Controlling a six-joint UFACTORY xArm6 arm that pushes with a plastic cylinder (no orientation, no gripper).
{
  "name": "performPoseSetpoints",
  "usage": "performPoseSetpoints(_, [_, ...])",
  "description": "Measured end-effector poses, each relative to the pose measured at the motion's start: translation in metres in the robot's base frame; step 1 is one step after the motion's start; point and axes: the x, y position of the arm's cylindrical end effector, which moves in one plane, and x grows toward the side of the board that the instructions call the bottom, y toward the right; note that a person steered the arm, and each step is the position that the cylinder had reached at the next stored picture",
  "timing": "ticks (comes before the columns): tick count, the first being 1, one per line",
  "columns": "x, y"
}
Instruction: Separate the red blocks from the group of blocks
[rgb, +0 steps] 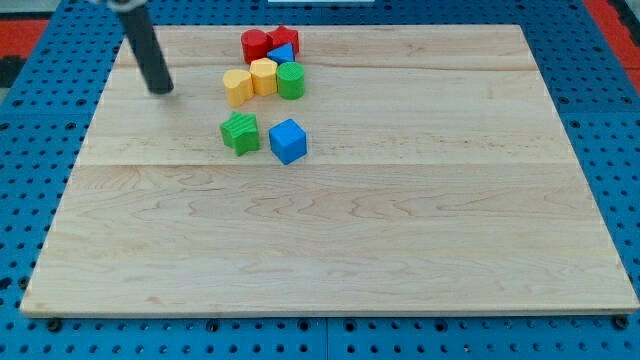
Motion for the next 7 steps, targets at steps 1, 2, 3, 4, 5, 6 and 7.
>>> performPoseSetpoints(1, [-0.081,0.066])
performPoseSetpoints(2, [-0.089,0.104])
performPoseSetpoints(3, [-0.052,0.132])
performPoseSetpoints(4, [-0.035,0.15])
performPoseSetpoints(5, [0.004,0.15])
performPoseSetpoints(6, [0.033,0.15])
performPoseSetpoints(7, [-0.011,0.165])
